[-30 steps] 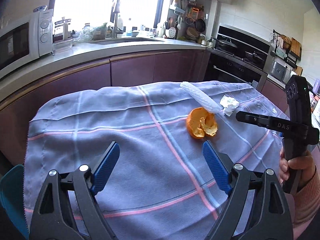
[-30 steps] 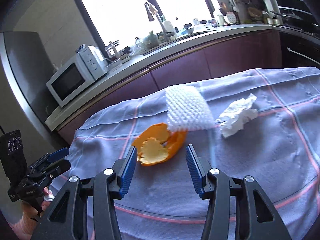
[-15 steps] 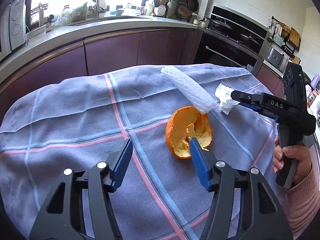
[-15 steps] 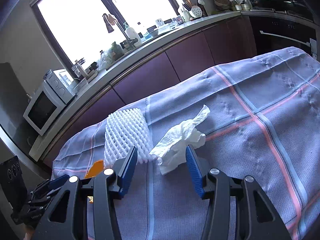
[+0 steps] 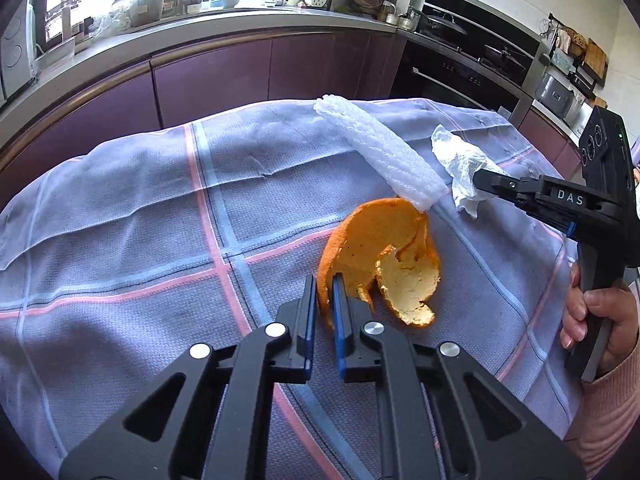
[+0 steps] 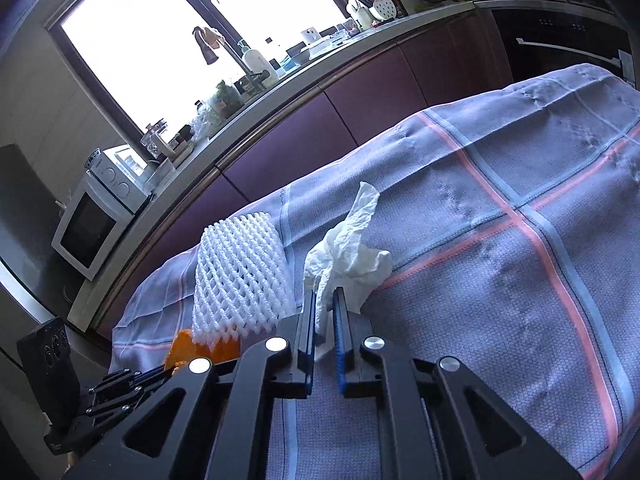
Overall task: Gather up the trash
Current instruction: 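Grasp the orange peel with the left tool while the right tool grasps the white tissue, then carry the orange peel and tissue to the teal bin and open both tools, then move both open tools back over the table toward the peel and foam net, then grasp the orange peel with the left tool while the right tool grasps the white foam net, then carry the peel and foam net over to the teal bin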
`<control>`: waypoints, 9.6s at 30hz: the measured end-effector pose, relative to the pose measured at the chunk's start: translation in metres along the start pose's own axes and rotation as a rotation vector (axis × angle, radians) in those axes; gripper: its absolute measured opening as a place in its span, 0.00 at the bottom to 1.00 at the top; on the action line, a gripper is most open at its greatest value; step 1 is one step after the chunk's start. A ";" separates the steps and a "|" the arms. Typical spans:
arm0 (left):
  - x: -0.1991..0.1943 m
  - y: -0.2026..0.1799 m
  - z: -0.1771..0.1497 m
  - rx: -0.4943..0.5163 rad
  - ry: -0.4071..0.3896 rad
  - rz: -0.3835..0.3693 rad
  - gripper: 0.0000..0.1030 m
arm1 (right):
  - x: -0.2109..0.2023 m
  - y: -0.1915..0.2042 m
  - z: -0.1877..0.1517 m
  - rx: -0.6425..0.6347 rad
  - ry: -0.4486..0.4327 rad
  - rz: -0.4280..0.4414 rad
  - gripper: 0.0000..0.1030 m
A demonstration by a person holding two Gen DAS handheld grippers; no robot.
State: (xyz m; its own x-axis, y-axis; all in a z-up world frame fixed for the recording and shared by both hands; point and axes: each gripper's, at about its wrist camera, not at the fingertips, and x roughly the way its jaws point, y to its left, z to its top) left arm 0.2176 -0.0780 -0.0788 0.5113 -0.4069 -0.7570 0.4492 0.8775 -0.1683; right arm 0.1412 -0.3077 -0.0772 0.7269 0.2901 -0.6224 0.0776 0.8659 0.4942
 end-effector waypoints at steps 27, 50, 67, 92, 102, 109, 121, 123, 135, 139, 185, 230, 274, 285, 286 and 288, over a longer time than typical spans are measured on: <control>-0.142 0.074 -0.058 -0.145 -0.225 0.110 0.06 | -0.047 0.128 -0.050 -0.303 0.012 0.260 0.06; -0.300 0.203 -0.196 -0.443 -0.348 0.362 0.06 | -0.007 0.320 -0.138 -0.676 0.236 0.550 0.06; -0.327 0.275 -0.258 -0.605 -0.323 0.508 0.06 | 0.051 0.420 -0.196 -0.785 0.439 0.660 0.06; -0.267 0.318 -0.276 -0.696 -0.225 0.526 0.06 | 0.134 0.457 -0.239 -0.804 0.581 0.510 0.11; -0.241 0.324 -0.272 -0.701 -0.198 0.509 0.09 | 0.149 0.464 -0.242 -0.805 0.586 0.458 0.24; -0.225 0.326 -0.266 -0.701 -0.194 0.480 0.22 | 0.149 0.458 -0.239 -0.790 0.576 0.457 0.28; -0.239 0.302 -0.251 -0.644 -0.255 0.462 0.40 | 0.119 0.428 -0.222 -0.751 0.534 0.511 0.31; -0.244 0.293 -0.243 -0.620 -0.276 0.460 0.48 | 0.107 0.418 -0.213 -0.741 0.513 0.531 0.37; -0.260 0.208 -0.186 -0.396 -0.393 0.353 0.89 | 0.030 0.306 -0.136 -0.589 0.285 0.426 0.46; -0.245 0.177 -0.161 -0.347 -0.405 0.284 0.91 | 0.013 0.258 -0.110 -0.518 0.223 0.341 0.46; -0.071 0.007 -0.038 -0.058 -0.122 -0.034 0.79 | -0.022 0.068 -0.020 -0.240 0.034 0.100 0.47; -0.065 0.018 -0.034 -0.068 -0.091 -0.055 0.05 | -0.014 0.068 -0.002 -0.196 0.043 0.220 0.12; -0.239 0.139 -0.154 -0.247 -0.285 0.179 0.05 | -0.027 0.192 -0.103 -0.369 0.142 0.421 0.12; -0.267 0.157 -0.171 -0.289 -0.316 0.236 0.05 | -0.021 0.217 -0.113 -0.399 0.171 0.463 0.12; -0.269 0.159 -0.173 -0.292 -0.317 0.240 0.05 | -0.020 0.219 -0.114 -0.402 0.174 0.466 0.12; -0.273 0.162 -0.175 -0.302 -0.321 0.245 0.05 | -0.019 0.223 -0.116 -0.406 0.180 0.472 0.12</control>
State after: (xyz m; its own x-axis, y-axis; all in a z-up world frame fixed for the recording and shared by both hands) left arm 0.0226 0.2202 -0.0103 0.7960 -0.1955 -0.5729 0.0801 0.9721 -0.2205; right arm 0.0655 -0.0724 -0.0257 0.4912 0.7108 -0.5035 -0.5125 0.7032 0.4928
